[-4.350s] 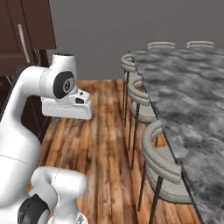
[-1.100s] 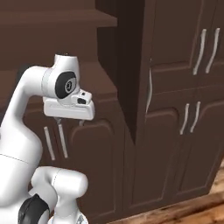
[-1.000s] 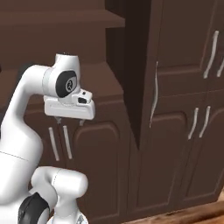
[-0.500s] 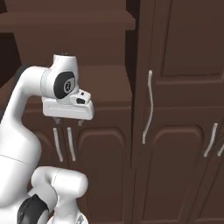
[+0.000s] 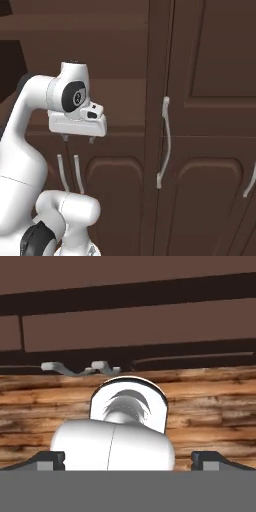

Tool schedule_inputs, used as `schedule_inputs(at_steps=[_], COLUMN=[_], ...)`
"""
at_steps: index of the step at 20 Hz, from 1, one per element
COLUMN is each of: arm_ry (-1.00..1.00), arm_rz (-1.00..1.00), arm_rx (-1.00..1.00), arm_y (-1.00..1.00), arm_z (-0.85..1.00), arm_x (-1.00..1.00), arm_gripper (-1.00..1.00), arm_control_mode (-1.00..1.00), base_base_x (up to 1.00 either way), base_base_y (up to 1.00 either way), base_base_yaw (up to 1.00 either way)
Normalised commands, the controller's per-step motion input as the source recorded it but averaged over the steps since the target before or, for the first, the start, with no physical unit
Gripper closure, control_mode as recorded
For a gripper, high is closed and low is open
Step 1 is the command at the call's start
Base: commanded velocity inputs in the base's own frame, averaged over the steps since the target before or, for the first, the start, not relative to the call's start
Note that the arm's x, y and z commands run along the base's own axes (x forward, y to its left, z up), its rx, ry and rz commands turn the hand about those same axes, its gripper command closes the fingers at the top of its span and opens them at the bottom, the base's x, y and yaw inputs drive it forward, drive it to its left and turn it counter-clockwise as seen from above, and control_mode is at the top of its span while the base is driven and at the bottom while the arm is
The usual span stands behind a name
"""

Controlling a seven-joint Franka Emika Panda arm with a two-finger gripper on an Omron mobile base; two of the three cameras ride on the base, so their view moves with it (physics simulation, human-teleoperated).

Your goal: There is a tray on the dining counter. Grab the cup, mug, and pitcher and place them on the tray. The pitcher may be placed next to the tray if it cannot fit the tray.

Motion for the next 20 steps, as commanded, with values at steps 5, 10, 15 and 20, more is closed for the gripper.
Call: schedule_inputs(at_steps=[5, 10, 15, 20], arm_ry=[0.00, 0.00, 0.00, 0.00], arm_rz=[0.00, 0.00, 0.00, 0.00], arm_rx=[0.00, 0.00, 0.00, 0.00], arm_y=[0.00, 0.00, 0.00, 0.00], arm_z=[0.00, 0.00, 0.00, 0.00], arm_x=[0.00, 0.00, 0.00, 0.00], arm_gripper=[-1.00, -1.00, -1.00, -1.00], arm_control_mode=[1.00, 1.00, 1.00, 1.00], base_base_x=[0.57, 0.79, 0.96, 0.96], base_base_y=[-0.43, -0.03, -0.12, -0.08], base_base_yaw=[0.38, 0.17, 0.15, 0.33])
